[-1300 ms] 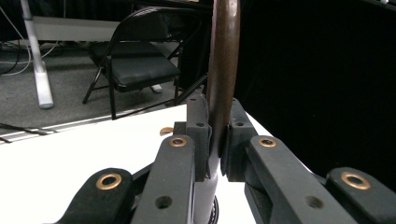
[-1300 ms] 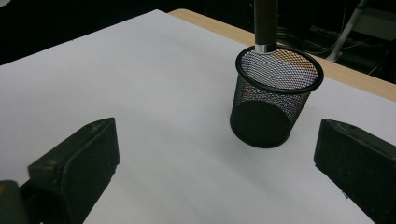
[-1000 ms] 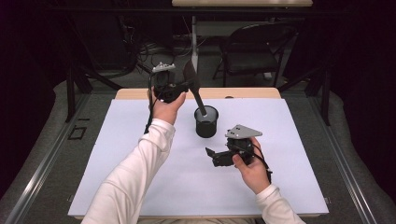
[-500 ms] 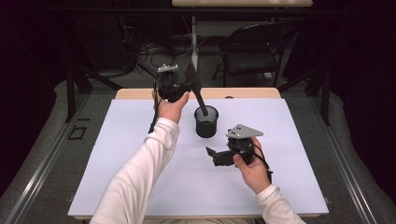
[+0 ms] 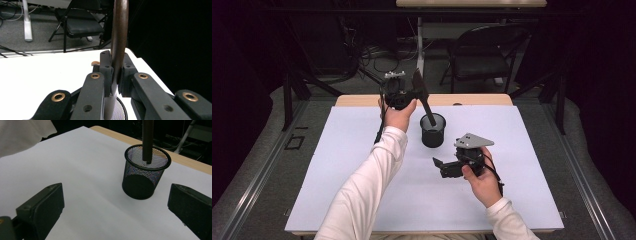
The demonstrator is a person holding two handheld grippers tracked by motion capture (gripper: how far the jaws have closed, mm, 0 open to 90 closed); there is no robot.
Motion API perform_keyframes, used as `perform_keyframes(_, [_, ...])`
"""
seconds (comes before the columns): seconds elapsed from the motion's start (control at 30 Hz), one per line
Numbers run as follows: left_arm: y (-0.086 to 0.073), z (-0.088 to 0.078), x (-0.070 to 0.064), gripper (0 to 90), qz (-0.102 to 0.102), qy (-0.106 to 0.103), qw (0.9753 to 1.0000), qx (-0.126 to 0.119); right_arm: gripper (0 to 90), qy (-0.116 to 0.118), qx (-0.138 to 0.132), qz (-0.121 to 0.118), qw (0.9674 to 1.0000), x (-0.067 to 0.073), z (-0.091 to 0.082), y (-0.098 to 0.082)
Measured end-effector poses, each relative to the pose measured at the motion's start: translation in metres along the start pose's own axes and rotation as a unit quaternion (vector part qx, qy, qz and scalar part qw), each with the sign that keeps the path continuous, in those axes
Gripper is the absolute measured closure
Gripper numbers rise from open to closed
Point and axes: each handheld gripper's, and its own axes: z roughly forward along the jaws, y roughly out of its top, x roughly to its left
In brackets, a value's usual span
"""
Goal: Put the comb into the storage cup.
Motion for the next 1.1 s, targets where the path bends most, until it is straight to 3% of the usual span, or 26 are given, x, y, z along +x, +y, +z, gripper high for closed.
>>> perform_keyframes(1.1, [-0.026, 0.027, 0.001, 84.0, -0.012, 0.001, 0.9994, 0.033, 1.0, -0.001, 0.003, -0.003, 1.0000, 0.000, 0.000, 0.000])
